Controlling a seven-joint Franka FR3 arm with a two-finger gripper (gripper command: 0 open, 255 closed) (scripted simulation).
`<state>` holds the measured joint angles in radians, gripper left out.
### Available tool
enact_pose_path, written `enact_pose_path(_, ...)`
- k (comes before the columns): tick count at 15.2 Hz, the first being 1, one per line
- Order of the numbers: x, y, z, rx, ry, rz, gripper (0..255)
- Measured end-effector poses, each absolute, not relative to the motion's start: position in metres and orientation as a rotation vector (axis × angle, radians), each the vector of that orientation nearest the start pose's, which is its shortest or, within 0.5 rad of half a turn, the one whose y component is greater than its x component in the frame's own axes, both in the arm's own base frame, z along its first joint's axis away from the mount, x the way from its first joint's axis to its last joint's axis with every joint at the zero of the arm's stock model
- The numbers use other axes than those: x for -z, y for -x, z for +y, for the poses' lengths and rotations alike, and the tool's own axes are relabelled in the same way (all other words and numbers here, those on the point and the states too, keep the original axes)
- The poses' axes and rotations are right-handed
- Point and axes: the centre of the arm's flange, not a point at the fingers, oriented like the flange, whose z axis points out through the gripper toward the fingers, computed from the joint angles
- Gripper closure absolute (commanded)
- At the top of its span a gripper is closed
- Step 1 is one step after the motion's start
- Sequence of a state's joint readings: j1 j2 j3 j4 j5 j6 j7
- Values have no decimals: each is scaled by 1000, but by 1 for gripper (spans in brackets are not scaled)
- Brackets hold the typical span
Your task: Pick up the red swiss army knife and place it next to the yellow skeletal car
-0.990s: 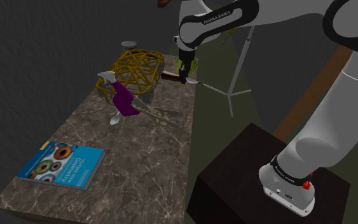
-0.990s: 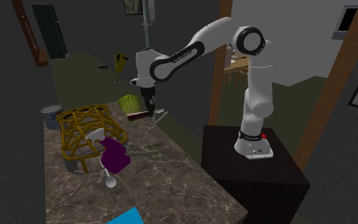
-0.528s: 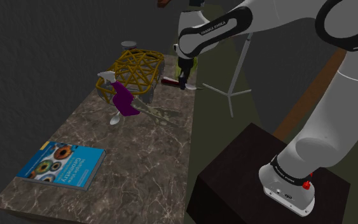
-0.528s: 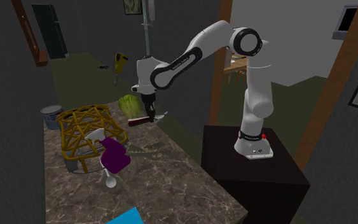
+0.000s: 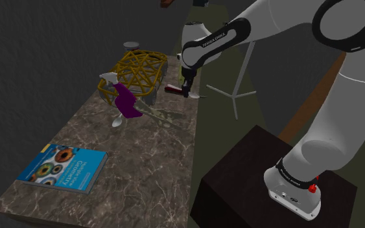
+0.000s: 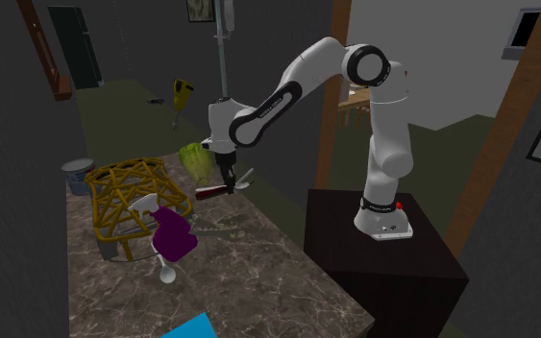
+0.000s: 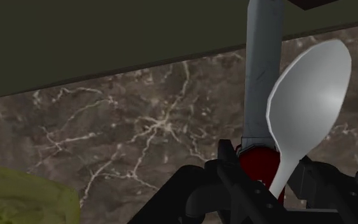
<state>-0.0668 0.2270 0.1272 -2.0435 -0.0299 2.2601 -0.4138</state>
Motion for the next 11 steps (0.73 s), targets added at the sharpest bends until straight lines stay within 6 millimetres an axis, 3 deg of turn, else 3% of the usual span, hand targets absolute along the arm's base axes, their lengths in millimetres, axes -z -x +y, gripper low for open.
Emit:
enact_pose_path(7,-294,-584,34,-11,3041,-761,255)
enact_pose_path(11,-288,-585,34,-11,3041,-761,255)
